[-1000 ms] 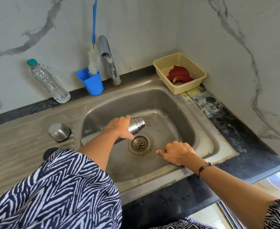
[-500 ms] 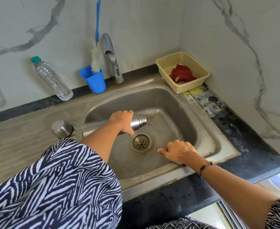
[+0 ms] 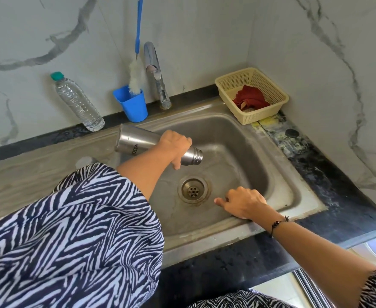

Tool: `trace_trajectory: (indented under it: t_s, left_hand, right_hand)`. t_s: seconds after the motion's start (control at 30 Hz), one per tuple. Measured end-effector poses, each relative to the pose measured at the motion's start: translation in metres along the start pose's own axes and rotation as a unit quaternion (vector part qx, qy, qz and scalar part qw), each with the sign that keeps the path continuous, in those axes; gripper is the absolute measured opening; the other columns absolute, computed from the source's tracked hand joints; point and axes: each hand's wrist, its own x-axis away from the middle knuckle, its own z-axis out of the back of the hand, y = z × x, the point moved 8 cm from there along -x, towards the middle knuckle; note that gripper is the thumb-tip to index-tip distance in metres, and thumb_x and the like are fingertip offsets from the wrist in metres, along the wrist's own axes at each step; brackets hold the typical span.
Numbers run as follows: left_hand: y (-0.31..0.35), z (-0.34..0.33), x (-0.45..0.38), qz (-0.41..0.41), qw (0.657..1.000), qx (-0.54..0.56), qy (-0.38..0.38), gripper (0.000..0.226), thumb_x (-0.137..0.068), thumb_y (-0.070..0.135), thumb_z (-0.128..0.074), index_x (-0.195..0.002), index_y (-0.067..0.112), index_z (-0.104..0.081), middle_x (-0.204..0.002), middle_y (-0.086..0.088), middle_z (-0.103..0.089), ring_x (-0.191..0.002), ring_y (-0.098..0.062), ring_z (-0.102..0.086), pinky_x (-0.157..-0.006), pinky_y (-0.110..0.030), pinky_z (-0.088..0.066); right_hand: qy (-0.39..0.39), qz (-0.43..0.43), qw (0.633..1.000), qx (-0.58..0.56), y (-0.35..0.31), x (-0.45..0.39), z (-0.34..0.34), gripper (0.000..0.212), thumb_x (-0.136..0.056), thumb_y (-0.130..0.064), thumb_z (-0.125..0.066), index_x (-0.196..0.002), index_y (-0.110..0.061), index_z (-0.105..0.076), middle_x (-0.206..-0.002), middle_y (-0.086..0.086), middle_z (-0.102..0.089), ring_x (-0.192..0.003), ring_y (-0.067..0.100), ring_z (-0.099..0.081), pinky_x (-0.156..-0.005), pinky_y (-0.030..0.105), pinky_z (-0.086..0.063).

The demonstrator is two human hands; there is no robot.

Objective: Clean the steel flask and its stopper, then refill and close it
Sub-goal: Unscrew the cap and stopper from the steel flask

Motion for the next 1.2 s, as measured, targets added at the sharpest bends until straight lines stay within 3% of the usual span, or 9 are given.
trace_trajectory:
  t_s: [0.27, 0.5, 0.63, 0.7, 0.77, 0.87, 1.0, 1.1, 1.2]
  left_hand:
    - [0.002, 0.002, 0.004, -0.007, 0.998, -0.054, -0.006, 0.065, -0.070, 0.034, -0.080, -0.120, 0.014, -0.045, -0.109, -0.004, -0.062, -0.099, -0.023, -0.060, -0.085, -0.031, -0.043]
    - [-0.005, -0.006, 0.016, 0.008, 0.999, -0.042, -0.009, 0.062, -0.069, 0.033, -0.079, -0.118, 0.014, -0.044, -0.105, -0.003, -0.060, -0.095, -0.022, -0.060, -0.086, -0.031, -0.046]
    - [-0.010, -0.016, 0.028, 0.021, 1.000, 0.019, -0.010, 0.064, -0.069, 0.035, -0.078, -0.119, 0.014, -0.043, -0.103, -0.004, -0.059, -0.088, -0.021, -0.056, -0.074, -0.031, -0.041]
    - [-0.013, -0.021, 0.036, 0.032, 0.996, 0.083, -0.010, 0.065, -0.070, 0.035, -0.078, -0.120, 0.013, -0.043, -0.096, -0.003, -0.052, -0.082, -0.020, -0.049, -0.070, -0.031, -0.038]
    - [-0.018, -0.025, 0.044, 0.041, 0.989, 0.143, -0.010, 0.065, -0.070, 0.035, -0.078, -0.120, 0.013, -0.042, -0.092, -0.001, -0.047, -0.081, -0.020, -0.047, -0.065, -0.030, -0.037]
    - [-0.023, -0.034, 0.055, 0.053, 0.973, 0.220, -0.038, 0.061, -0.069, 0.038, -0.078, -0.112, 0.015, -0.041, -0.087, 0.003, -0.046, -0.076, -0.018, -0.049, -0.056, -0.030, -0.037]
    - [-0.025, -0.040, 0.063, 0.059, 0.954, 0.281, -0.081, 0.061, -0.065, 0.053, -0.074, -0.103, 0.015, -0.046, -0.088, 0.003, -0.050, -0.081, -0.019, -0.054, -0.069, -0.036, -0.049]
    - [-0.026, -0.039, 0.070, 0.058, 0.938, 0.330, -0.088, 0.067, -0.059, 0.062, -0.072, -0.102, 0.014, -0.054, -0.096, -0.003, -0.062, -0.082, -0.020, -0.060, -0.070, -0.033, -0.049]
    - [-0.027, -0.039, 0.079, 0.067, 0.911, 0.398, -0.086, 0.069, -0.062, 0.064, -0.072, -0.105, 0.012, -0.057, -0.103, -0.005, -0.065, -0.084, -0.020, -0.061, -0.071, -0.032, -0.049]
  right_hand:
    - [-0.002, -0.005, 1.000, -0.001, 0.000, 0.001, 0.001, 0.067, -0.092, -0.064, -0.022, -0.100, -0.013, -0.064, -0.101, 0.007, -0.064, -0.092, 0.026, -0.060, -0.072, 0.035, -0.040]
    - [-0.010, -0.010, 1.000, 0.000, -0.001, 0.003, 0.001, 0.066, -0.092, -0.063, -0.022, -0.100, -0.013, -0.064, -0.101, 0.007, -0.064, -0.092, 0.026, -0.060, -0.074, 0.036, -0.042]
    - [-0.014, -0.022, 1.000, 0.000, 0.001, 0.004, 0.003, 0.062, -0.093, -0.062, -0.025, -0.102, -0.013, -0.062, -0.105, 0.008, -0.064, -0.095, 0.026, -0.059, -0.079, 0.038, -0.043]
    - [-0.009, -0.025, 1.000, -0.011, 0.001, 0.005, 0.003, 0.052, -0.093, -0.056, -0.033, -0.116, -0.014, -0.054, -0.113, 0.009, -0.062, -0.101, 0.027, -0.058, -0.083, 0.039, -0.045]
    - [0.024, -0.018, 0.999, -0.043, -0.004, 0.006, 0.011, 0.050, -0.093, -0.044, -0.046, -0.133, -0.015, -0.035, -0.123, 0.011, -0.055, -0.110, 0.029, -0.053, -0.087, 0.040, -0.045]
    - [0.142, 0.045, 0.988, -0.049, -0.030, 0.006, 0.045, 0.071, -0.088, -0.026, -0.058, -0.144, -0.014, -0.016, -0.139, 0.010, -0.037, -0.125, 0.029, -0.039, -0.099, 0.040, -0.040]
    - [0.252, 0.141, 0.957, 0.020, -0.086, -0.001, 0.091, 0.088, -0.081, -0.017, -0.064, -0.148, -0.016, -0.006, -0.150, 0.004, -0.025, -0.135, 0.026, -0.029, -0.111, 0.042, -0.023]
    - [0.279, 0.181, 0.940, 0.080, -0.107, -0.011, 0.103, 0.089, -0.075, -0.026, -0.071, -0.145, -0.012, -0.020, -0.142, 0.006, -0.040, -0.128, 0.028, -0.041, -0.109, 0.046, -0.028]
    - [0.332, 0.220, 0.908, 0.128, -0.113, -0.010, 0.116, 0.066, -0.061, -0.025, -0.077, -0.120, -0.011, -0.051, -0.107, 0.006, -0.063, -0.096, 0.029, -0.061, -0.093, 0.045, -0.044]
